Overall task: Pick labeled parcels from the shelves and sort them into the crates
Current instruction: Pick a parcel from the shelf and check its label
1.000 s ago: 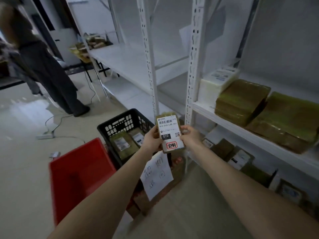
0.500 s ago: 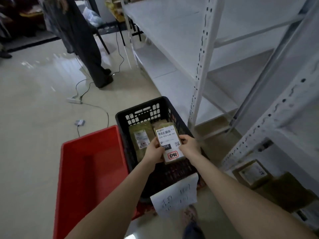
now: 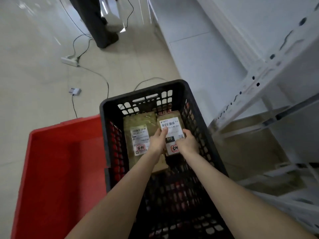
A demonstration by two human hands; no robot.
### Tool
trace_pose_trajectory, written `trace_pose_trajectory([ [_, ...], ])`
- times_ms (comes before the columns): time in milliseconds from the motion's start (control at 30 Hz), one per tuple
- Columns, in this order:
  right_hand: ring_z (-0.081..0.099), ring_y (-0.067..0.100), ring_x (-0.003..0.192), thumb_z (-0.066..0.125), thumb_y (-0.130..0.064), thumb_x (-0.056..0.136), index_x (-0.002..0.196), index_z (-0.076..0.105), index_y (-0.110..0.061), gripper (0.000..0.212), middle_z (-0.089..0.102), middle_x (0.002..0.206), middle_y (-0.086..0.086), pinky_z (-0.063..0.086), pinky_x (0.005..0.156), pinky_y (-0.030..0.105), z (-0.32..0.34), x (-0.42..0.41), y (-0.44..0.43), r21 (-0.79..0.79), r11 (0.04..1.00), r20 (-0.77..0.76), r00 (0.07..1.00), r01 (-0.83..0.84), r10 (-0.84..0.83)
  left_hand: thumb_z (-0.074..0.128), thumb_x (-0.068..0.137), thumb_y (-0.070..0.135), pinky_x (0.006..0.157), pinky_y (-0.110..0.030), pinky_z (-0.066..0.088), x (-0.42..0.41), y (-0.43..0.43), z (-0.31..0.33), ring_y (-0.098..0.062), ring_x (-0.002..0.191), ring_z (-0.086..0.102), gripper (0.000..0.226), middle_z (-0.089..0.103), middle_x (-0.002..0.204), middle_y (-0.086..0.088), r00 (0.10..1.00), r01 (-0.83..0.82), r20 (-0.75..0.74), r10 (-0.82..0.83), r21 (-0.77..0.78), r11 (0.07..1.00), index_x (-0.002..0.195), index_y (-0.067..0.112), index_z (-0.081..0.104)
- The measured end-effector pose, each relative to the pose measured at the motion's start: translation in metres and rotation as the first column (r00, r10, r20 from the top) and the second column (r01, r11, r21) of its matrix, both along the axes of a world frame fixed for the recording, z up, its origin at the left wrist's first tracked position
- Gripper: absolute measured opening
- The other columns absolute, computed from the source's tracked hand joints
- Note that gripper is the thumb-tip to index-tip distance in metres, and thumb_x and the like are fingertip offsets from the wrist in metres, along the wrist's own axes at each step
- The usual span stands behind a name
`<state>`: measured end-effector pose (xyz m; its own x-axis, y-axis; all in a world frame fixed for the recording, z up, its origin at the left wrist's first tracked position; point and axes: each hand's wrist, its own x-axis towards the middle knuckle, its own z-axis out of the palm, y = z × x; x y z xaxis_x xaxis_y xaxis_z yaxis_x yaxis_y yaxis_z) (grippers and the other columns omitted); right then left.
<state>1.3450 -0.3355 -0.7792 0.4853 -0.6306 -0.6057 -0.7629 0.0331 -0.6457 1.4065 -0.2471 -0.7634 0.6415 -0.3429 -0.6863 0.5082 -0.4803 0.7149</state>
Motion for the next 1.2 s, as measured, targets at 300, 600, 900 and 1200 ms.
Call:
trace_pose_trajectory([
  [300,0.062,0.020,0.095,0.059,-0.011,0.082,0.129,0.051,-0.031,0.052,0.062,0.114,-0.002,0.054,0.067,0.032,-0.061,0.041,-0.027,0.033,0.994,-0.013,0.995,-0.100,0.101,0.029,0.100,0.050,0.081,-0.032,0.053,0.037,-0.024,-0.065,-0.016,0.096,0.065,0.051,0.066,0.117,-0.005,0.991,0.027,-0.130,-0.033,-0.051,0.998,0.129,0.017,0.053],
  [600,0.052,0.025,0.118,0.060,-0.023,0.090,0.144,0.037,-0.021,0.059,0.048,0.137,0.004,0.040,0.080,0.030,-0.032,0.006,-0.012,-0.043,0.992,-0.117,0.987,-0.115,0.110,0.056,0.092,0.023,0.101,-0.037,0.043,0.021,0.010,-0.032,-0.028,0.126,0.047,0.064,0.041,0.144,-0.011,0.769,0.479,0.192,-0.610,0.460,0.748,0.149,0.013,0.027],
  [900,0.035,0.028,0.134,0.058,-0.021,0.088,0.150,0.024,-0.022,0.071,0.032,0.150,0.008,0.037,0.105,0.040,0.050,-0.063,0.035,-0.130,0.990,-0.199,0.979,-0.062,0.035,0.057,0.091,0.029,0.100,-0.042,0.046,-0.007,0.054,0.039,-0.027,0.128,0.043,0.073,0.031,0.147,-0.007,0.324,0.632,0.170,-0.931,0.693,0.347,0.151,0.018,0.017],
  [1200,0.036,0.028,0.132,0.060,-0.029,0.087,0.150,0.021,-0.024,0.074,0.032,0.148,0.006,0.040,0.104,0.043,0.145,-0.172,0.102,-0.304,0.951,-0.171,0.978,0.065,-0.121,0.058,0.089,0.030,0.098,-0.044,0.046,-0.073,0.063,0.128,-0.029,0.133,0.036,0.076,0.027,0.150,-0.009,-0.100,0.655,0.244,-0.965,0.745,0.121,0.151,0.017,0.016],
])
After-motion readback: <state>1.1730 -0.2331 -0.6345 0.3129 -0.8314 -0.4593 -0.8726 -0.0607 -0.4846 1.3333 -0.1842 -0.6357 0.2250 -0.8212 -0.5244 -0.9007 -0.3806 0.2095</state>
